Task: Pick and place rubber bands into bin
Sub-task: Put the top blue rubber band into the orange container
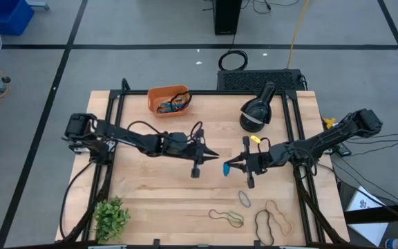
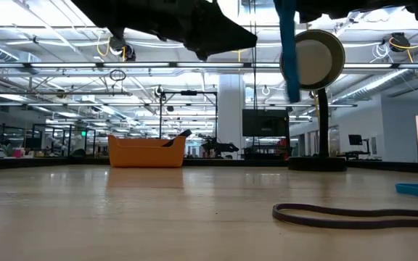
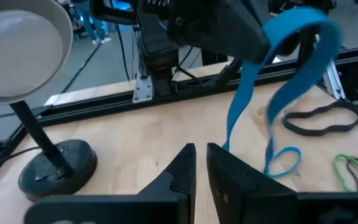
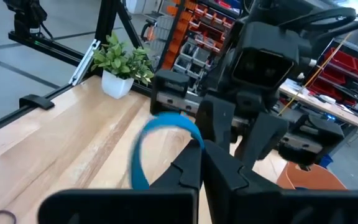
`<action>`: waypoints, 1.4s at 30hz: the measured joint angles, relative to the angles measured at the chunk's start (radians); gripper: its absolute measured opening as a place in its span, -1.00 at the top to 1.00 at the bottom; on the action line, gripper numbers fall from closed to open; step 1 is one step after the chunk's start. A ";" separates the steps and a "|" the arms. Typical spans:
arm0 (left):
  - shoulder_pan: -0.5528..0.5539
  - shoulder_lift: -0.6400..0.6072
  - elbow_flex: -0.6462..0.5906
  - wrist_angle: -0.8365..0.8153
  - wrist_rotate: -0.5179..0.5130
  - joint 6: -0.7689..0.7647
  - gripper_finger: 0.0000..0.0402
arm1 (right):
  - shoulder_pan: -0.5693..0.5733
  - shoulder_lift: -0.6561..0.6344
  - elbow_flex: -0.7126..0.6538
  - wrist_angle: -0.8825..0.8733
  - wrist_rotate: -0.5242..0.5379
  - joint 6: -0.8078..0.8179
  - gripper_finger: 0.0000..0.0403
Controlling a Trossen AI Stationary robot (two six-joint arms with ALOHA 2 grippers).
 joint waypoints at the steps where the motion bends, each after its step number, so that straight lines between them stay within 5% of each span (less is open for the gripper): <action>1: 0.000 0.007 0.000 0.014 0.000 0.000 0.76 | 0.000 0.004 0.000 0.005 0.000 -0.004 1.00; 16: -0.010 0.037 0.000 0.071 0.116 -0.087 0.06 | -0.020 0.042 0.000 0.029 0.000 -0.028 1.00; 31: -0.024 0.036 0.000 0.136 0.038 -0.122 0.12 | -0.050 0.042 0.000 0.127 -0.006 -0.032 1.00; 42: -0.030 0.036 0.000 0.180 0.039 -0.122 0.24 | -0.107 0.118 -0.001 0.263 -0.130 -0.037 1.00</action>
